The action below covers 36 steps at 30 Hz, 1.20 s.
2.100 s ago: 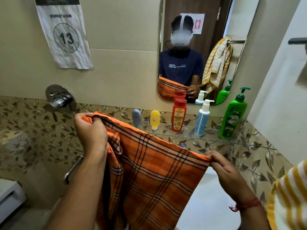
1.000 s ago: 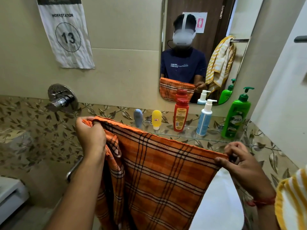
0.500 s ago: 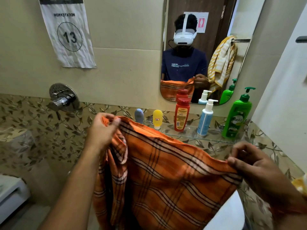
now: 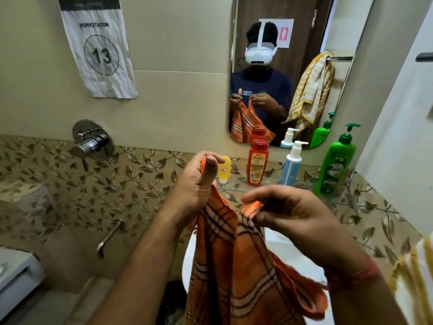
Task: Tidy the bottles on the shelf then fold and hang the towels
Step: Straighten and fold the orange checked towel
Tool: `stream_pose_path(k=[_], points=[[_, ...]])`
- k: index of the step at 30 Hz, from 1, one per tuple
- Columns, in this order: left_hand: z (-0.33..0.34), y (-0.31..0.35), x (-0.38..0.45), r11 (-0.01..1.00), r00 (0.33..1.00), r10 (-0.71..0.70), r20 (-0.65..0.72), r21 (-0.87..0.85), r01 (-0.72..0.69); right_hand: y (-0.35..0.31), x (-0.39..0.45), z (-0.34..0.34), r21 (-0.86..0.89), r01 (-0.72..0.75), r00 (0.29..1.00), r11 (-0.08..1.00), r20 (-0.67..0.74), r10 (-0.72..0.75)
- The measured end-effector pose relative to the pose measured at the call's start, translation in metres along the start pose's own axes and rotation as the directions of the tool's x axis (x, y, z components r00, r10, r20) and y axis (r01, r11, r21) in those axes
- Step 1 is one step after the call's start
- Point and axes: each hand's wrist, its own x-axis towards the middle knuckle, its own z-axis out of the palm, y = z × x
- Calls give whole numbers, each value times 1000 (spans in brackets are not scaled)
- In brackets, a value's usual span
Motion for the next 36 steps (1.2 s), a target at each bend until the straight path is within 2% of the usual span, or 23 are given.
stream_pose_path(k=[2, 4, 5, 9, 11, 13, 16, 19, 21, 24, 26, 27, 29, 31, 34, 36], points=[[6, 2, -1, 1000, 999, 11, 38, -21, -11, -1, 3, 13, -288, 55, 990, 956, -105, -89], [15, 5, -4, 998, 995, 31, 94, -62, -25, 2, 7, 29, -447, 105, 970, 888, -151, -191], [20, 8, -6, 996, 992, 48, 118, -86, -38, 7, 8, 35, -445, 101, 963, 890, -179, -199], [31, 18, -13, 990, 980, 117, 159, -100, -102, 21, 11, 46, -198, 16, 963, 980, -260, -69], [30, 17, -15, 990, 974, 88, 207, -130, -62, 25, 10, 42, -152, 10, 945, 988, -322, -59], [23, 14, -17, 984, 962, -4, 274, -172, 53, 26, 8, 36, -141, -15, 916, 990, -398, -43], [13, 2, -17, 965, 939, -111, 326, -192, 181, 28, 6, 31, -201, -54, 901, 978, -432, -39], [11, -5, -16, 945, 956, -155, 249, -244, 217, 31, 5, 31, -215, -69, 904, 974, -427, -31], [12, -5, -14, 941, 970, -168, 174, -263, 211, 31, 5, 33, -301, -55, 897, 952, -433, -85], [16, -4, -14, 966, 985, -164, 56, -194, 172, 20, 3, 33, -462, 78, 873, 883, -396, -285], [19, -1, -15, 977, 989, -143, 25, -156, 145, 12, 0, 37, -349, 201, 896, 915, -312, -315], [21, 0, -16, 978, 990, -139, 26, -154, 142, 10, 1, 39, -311, 205, 914, 928, -279, -295], [26, 2, -17, 971, 988, -148, 47, -185, 154, 10, 7, 43, -400, 164, 922, 901, -262, -285], [31, 1, -18, 965, 985, -156, 73, -203, 168, 13, 13, 46, -502, 85, 911, 861, -310, -271], [33, -3, -21, 940, 973, -184, 141, -264, 216, 16, 16, 45, -495, 16, 876, 869, -412, -251], [31, -5, -22, 917, 960, -194, 202, -310, 251, 19, 16, 43, -516, -11, 871, 856, -426, -245]])
